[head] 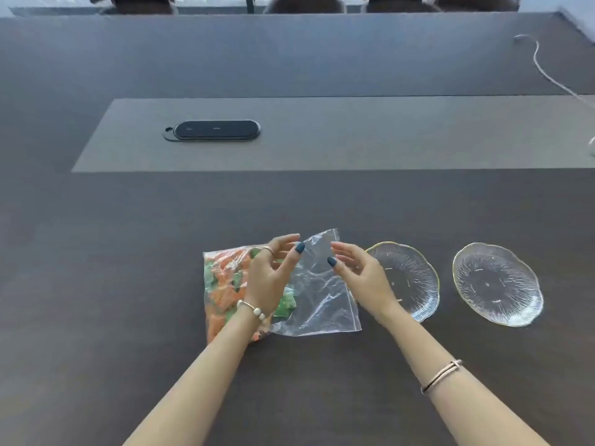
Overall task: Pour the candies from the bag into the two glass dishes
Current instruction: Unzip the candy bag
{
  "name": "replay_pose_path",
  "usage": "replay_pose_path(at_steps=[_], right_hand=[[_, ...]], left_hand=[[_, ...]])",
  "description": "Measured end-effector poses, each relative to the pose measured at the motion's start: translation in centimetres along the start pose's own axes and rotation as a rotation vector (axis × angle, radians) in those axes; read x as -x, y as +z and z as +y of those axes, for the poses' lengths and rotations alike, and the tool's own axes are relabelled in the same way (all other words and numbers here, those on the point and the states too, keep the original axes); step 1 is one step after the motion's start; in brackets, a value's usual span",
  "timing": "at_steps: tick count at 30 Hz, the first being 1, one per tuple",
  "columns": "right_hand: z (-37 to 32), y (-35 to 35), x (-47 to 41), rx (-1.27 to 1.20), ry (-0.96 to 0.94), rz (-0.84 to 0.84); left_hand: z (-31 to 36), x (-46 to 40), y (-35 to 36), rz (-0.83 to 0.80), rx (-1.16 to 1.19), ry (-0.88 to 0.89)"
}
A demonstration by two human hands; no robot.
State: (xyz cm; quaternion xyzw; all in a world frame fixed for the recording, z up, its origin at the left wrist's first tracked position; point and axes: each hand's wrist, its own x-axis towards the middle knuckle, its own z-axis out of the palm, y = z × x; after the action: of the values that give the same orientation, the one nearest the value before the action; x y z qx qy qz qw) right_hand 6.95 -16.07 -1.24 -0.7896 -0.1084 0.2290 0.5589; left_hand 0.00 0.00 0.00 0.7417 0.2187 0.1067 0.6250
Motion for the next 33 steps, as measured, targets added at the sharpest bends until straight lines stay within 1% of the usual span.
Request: replay_pose_path(at_steps=[4,7,10,13,16,18,20,23,26,28,30,33], right_hand=[[1.1,-0.1,-3.2,0.251,0.126,-0.002],[2.0,0.6,-5.1,0.421,0.172,0.018],[2.2,0.8,-6.3,0.496,0.242,0.032],[1.9,0.7,-6.8,0.507,0.324,-0.014],[1.3,0.1,-6.8,0.442,0.353,-0.117],[0.8,-0.5,-6.3,0.287,0.403,-0.244],[0.4,-1.1,-5.8,0.135,0.427,-0.313],[0.1,-1.5,-4.8,0.006,0.400,-0.278],[-0.3,-1.5,-4.0,-0.098,0.358,-0.233],[-0.7,-1.4,-3.5,-0.141,0.316,-0.192],[-1.0,-1.1,-3.2,-0.163,0.288,-0.147],[-1.3,-0.3,-2.8,-0.212,0.277,-0.108]], left_hand=[[-2.5,-1.9,1.6,-0.049,-0.167,-0.048],[-3.9,-3.2,2.7,-0.103,-0.249,-0.063],[-4.6,-3.8,3.4,-0.152,-0.256,-0.076],[-4.9,-4.0,3.8,-0.172,-0.265,-0.088],[-4.9,-3.9,3.9,-0.203,-0.302,-0.091],[-4.7,-3.8,3.7,-0.196,-0.278,-0.091],[-4.4,-3.6,3.5,-0.167,-0.236,-0.100],[-3.8,-2.9,3.4,-0.179,-0.204,-0.149],[-3.0,-2.2,3.1,-0.157,-0.080,-0.225],[-2.4,-1.5,2.7,-0.167,-0.043,-0.256],[-2.0,-0.6,2.5,-0.224,-0.091,-0.242],[-1.5,0.6,2.7,-0.254,-0.259,-0.176]])
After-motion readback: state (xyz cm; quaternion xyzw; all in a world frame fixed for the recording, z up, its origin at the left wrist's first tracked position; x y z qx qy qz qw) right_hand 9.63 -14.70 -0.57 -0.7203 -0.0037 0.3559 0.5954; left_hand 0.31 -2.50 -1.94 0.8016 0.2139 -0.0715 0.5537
